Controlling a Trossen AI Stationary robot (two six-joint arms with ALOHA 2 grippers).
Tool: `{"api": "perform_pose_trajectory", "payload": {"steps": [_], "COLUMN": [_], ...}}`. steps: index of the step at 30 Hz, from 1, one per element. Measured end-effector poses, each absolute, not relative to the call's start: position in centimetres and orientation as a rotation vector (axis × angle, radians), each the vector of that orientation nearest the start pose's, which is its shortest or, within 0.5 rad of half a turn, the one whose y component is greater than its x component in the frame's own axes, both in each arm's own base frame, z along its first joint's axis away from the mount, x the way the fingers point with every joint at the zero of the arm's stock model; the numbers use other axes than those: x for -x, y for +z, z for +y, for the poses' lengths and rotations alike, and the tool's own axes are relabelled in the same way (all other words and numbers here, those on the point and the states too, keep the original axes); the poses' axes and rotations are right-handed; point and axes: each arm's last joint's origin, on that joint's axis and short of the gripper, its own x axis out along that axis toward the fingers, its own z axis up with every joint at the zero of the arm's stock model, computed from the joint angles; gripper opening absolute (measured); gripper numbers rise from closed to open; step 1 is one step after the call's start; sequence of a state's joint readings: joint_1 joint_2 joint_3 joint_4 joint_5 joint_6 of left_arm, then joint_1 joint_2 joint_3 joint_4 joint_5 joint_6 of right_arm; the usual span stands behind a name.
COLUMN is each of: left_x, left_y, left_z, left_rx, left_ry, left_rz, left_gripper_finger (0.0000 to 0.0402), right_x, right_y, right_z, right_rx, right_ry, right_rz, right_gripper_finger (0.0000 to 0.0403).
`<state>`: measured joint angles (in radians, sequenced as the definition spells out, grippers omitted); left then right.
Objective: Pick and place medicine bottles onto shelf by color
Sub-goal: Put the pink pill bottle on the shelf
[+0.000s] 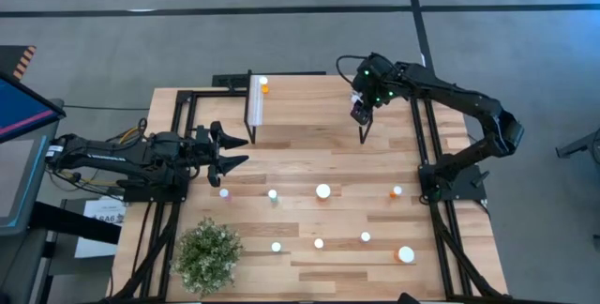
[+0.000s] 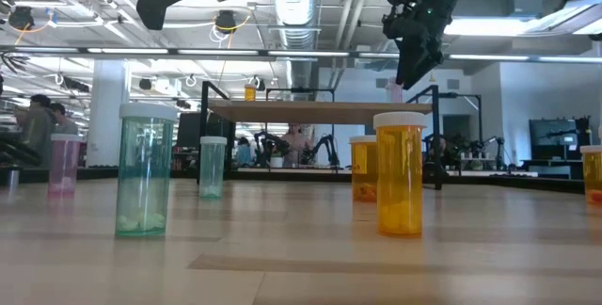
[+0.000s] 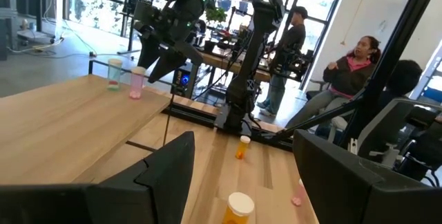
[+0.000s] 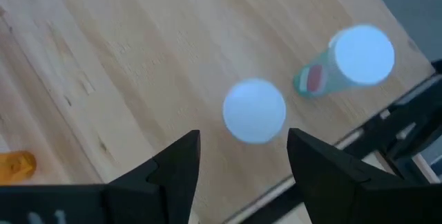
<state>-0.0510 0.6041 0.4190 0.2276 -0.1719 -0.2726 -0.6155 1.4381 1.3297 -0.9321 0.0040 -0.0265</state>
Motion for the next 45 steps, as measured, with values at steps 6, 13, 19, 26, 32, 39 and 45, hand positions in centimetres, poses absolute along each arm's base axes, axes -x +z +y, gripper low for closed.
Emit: {"api": "perform_pose_trajectory", "payload": {"steps": [6, 13, 19, 26, 32, 39, 45], "left_x": [-15.1, -15.1, -15.1, -15.1, -15.1, -15.2, -15.2], "left_y": [27.1, 27.1, 27.1, 27.0, 27.0, 26.9, 27.0], "left_z": [-0.3, -0.3, -0.3, -0.3, -0.3, -0.3, -0.3], "left_rx": [0.277, 0.277, 0.276, 0.281, 0.286, 0.303, 0.303], "left_ry": [0.114, 0.114, 0.115, 0.109, 0.111, 0.112, 0.113], "left_rz": [-0.058, -0.056, -0.051, -0.045, -0.046, -0.042, -0.043], "left_gripper_finger": [0.0233, 0.0233, 0.0233, 0.0233, 0.0233, 0.0233, 0.0233], "right_x": [-23.2, -23.4, -22.9, -21.3, -19.1, -18.3, -18.8], "right_y": [33.4, 35.6, 36.1, 38.3, 39.2, 37.6, 36.6], "right_z": [-15.9, -14.6, -13.7, -9.3, -4.3, 0.0, 2.0], "right_rx": [-0.299, -0.284, -0.287, -0.248, -0.221, -0.180, -0.151], "right_ry": [-0.543, -0.511, -0.509, -0.490, -0.415, -0.290, -0.264], "right_rz": [1.008, 1.004, 1.022, 0.948, 0.802, 0.720, 0.719], "right_gripper_finger": [0.0240, 0.0240, 0.0240, 0.0239, 0.0239, 0.0239, 0.0239]}}
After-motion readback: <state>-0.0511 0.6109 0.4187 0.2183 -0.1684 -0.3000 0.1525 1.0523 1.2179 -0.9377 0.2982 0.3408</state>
